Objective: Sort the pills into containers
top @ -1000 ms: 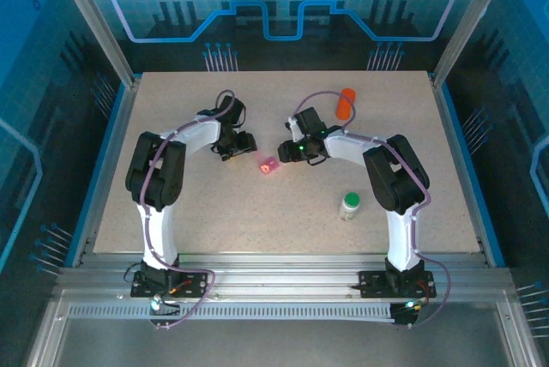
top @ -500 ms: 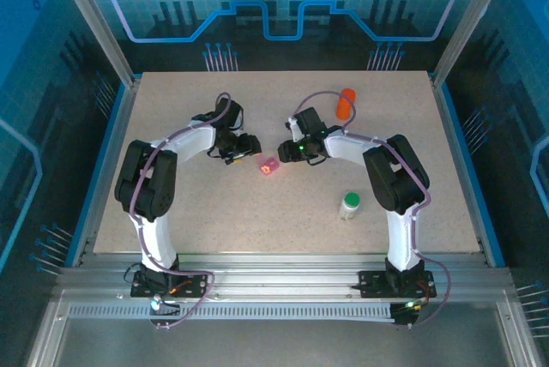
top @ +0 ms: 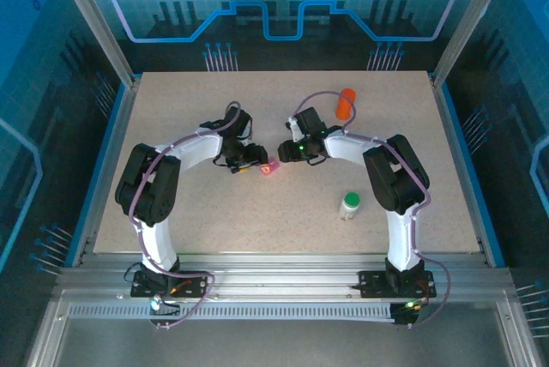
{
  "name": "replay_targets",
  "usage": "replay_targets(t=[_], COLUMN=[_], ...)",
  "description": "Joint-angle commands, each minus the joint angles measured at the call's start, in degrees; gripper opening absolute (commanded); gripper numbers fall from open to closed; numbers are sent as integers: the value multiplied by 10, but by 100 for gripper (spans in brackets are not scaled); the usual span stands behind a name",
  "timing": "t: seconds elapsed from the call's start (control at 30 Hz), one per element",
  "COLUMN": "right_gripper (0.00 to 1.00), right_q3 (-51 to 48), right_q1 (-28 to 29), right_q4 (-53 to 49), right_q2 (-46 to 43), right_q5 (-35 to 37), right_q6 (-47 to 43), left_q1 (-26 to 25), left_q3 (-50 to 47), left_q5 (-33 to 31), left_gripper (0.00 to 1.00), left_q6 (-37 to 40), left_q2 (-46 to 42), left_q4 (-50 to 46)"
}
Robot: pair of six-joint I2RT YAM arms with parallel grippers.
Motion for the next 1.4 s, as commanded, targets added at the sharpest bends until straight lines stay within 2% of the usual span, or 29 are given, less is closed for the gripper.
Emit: replay_targets(t=[0.0, 0.2, 0.33, 0.4, 0.5, 0.7, 0.97, 1.23, 1.37], right_gripper=[48, 48, 48, 48, 48, 48, 50, 53, 53], right_q3=[-19, -21, -22, -22, -23, -28, -30, -58, -88], right_q1=[9, 8, 7, 7, 6, 0, -1, -1, -1], right_q4=[-33, -32, -30, -30, -33, -20, -9, -16, -2], right_q2=[29, 28, 27, 26, 23, -1, -52, -110, -138], right_q5=[21, 19, 16, 14, 13, -12, -37, -35, -28], right_q6=[5, 4, 5, 4, 0, 13, 25, 11, 12], left_q1=[-10, -29, -48, -41, -16, -4, 0, 0, -1], left_q3=[-12, -26, -25, -41, -62, -33, -16, -127, -212], left_q5=[2, -14, -39, -65, -44, -73, -40, -68, -129], left_gripper=[63, 55, 53, 47, 44, 45, 47, 47, 48], left_q6=[-5, -23, -30, -40, -47, -29, -23, 38, 81], left_q2=[0, 32, 67, 77, 65, -26, -90, -248, -355], left_q4=[3, 32, 32, 45, 72, 36, 23, 172, 264])
